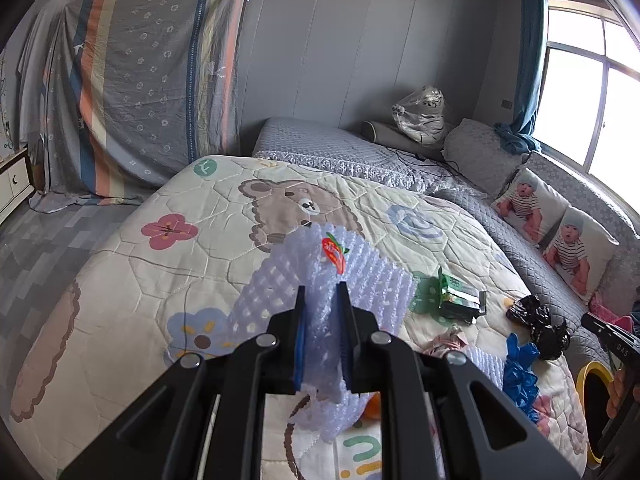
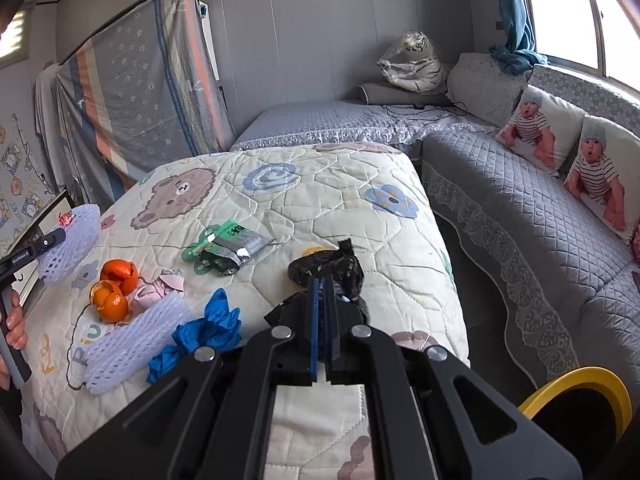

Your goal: Collect trash

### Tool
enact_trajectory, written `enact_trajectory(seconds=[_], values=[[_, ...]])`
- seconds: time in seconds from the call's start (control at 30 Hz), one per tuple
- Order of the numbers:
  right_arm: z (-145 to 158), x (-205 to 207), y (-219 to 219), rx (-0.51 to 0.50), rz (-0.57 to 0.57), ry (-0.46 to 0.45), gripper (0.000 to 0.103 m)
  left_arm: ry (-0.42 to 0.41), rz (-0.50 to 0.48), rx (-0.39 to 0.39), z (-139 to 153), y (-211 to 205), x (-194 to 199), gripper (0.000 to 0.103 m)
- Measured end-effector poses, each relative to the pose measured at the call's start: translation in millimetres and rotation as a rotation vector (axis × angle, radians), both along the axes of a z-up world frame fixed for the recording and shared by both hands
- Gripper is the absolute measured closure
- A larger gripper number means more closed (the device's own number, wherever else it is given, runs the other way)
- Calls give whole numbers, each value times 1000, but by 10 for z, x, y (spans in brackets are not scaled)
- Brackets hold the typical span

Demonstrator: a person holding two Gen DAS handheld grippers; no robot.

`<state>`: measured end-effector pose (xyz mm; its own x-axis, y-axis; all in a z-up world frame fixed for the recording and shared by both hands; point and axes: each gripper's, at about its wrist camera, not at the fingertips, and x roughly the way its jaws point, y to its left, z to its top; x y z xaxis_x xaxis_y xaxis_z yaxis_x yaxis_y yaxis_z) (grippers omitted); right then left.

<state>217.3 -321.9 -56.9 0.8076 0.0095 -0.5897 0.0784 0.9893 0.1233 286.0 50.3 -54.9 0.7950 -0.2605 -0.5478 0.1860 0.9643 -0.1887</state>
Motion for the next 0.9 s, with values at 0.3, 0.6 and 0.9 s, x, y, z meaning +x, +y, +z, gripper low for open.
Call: enact_trajectory(seconds=[0.3, 0.6, 0.9], values=[[-229, 180, -7, -21, -12, 40, 54, 2, -12, -1, -5, -21, -2, 90], [-441, 460, 21, -15, -6, 127, 59, 12, 1, 2, -44, 35, 40, 90], [-392, 418, -21, -12, -33, 109, 92, 3, -11, 20, 7, -60, -3, 90]])
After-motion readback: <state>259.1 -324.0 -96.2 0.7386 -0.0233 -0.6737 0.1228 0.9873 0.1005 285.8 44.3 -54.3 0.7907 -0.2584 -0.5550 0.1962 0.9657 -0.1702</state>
